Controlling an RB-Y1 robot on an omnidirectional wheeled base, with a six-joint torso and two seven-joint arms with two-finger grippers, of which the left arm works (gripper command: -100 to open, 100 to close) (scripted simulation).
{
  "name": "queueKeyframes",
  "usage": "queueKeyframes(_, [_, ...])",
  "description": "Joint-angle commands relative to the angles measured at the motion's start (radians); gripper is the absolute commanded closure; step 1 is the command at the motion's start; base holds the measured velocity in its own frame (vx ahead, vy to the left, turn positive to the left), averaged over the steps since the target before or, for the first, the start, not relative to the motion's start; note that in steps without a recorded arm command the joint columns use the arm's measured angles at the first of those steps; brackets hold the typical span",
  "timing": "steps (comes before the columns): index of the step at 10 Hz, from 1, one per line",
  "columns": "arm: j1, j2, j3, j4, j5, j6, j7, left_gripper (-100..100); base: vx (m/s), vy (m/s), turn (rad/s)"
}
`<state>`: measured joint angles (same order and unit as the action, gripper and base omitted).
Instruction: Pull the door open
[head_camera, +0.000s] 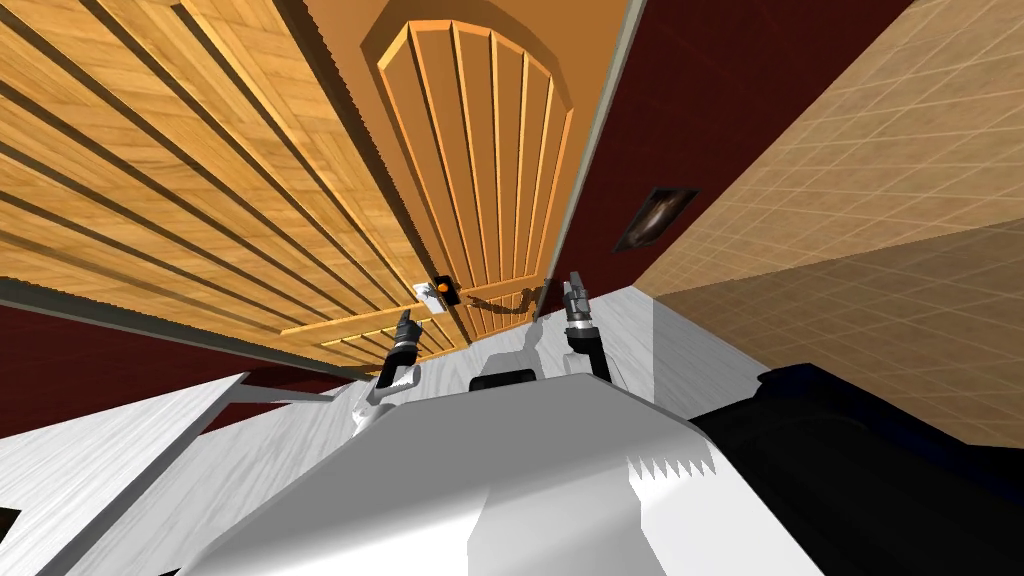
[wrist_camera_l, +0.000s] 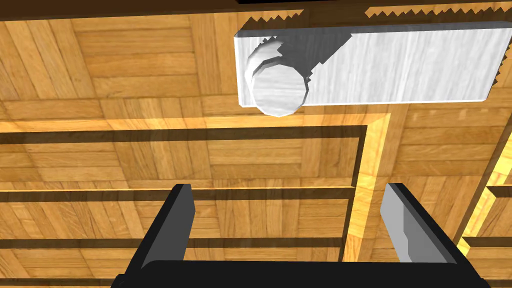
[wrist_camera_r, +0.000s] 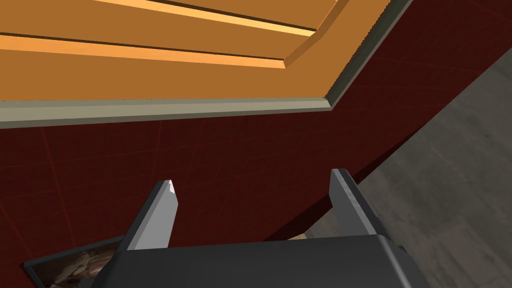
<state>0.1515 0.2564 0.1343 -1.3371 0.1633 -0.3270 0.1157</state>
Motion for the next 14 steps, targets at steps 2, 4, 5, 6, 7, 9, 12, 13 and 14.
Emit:
queueKeyframes(2, [0.014, 0.011, 0.028, 0.02, 0.003, 0.0, -0.002, -100, -0.055, -0.003, 0.092])
queueKeyframes(4, [0.023, 0.019, 0.05, 0.036, 0.006, 0.001, -0.005, -100, -0.01, 0.071, 0.099])
queueKeyframes(5, [0.025, 0.024, 0.067, 0.049, 0.007, 0.002, -0.007, -100, 0.091, 0.101, 0.144])
queueKeyframes(6, [0.021, 0.024, 0.071, 0.054, 0.007, 0.002, -0.009, -100, 0.137, 0.088, 0.02])
queueKeyframes(7, [0.015, 0.022, 0.07, 0.056, 0.007, 0.002, -0.01, -100, 0.159, 0.059, -0.062])
queueKeyframes(9, [-0.004, 0.014, 0.059, 0.053, 0.004, 0.001, -0.011, -100, 0.202, 0.034, -0.087])
queueKeyframes(12, [-0.039, -0.003, 0.029, 0.042, -0.001, -0.002, -0.012, -100, 0.191, -0.038, -0.132])
queueKeyframes(13, [-0.023, 0.007, 0.036, 0.043, 0.002, -0.003, -0.006, -100, 0.087, -0.021, -0.037])
queueKeyframes(14, [-0.023, 0.007, 0.036, 0.043, 0.002, -0.003, -0.006, 100, -0.011, 0.001, 0.037])
